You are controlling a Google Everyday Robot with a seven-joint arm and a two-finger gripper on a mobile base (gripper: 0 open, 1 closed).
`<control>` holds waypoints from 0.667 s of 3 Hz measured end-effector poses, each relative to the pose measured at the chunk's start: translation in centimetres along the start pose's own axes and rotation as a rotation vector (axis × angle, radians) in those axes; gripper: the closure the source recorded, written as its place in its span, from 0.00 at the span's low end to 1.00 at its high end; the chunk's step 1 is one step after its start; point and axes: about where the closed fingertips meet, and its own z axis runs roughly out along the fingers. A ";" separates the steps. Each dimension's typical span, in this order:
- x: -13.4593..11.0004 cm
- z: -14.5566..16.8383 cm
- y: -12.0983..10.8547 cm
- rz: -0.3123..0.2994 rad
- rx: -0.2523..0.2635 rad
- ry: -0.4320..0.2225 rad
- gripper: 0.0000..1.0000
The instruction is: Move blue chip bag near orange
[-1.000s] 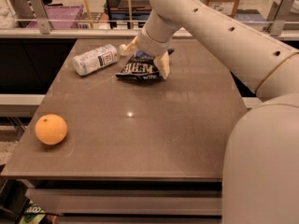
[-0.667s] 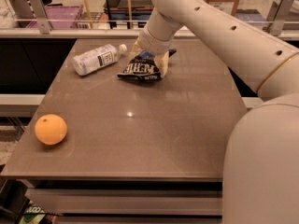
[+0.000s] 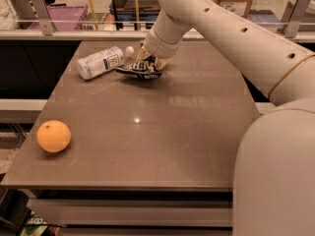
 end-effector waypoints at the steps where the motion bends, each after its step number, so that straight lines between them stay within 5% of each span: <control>1: -0.1 0.3 0.0 -0.001 -0.002 -0.004 1.00; 2: -0.3 0.5 -0.1 -0.007 -0.009 -0.021 1.00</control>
Offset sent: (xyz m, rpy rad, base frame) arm -0.0001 0.0011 -0.0025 -0.0009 0.0036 0.0018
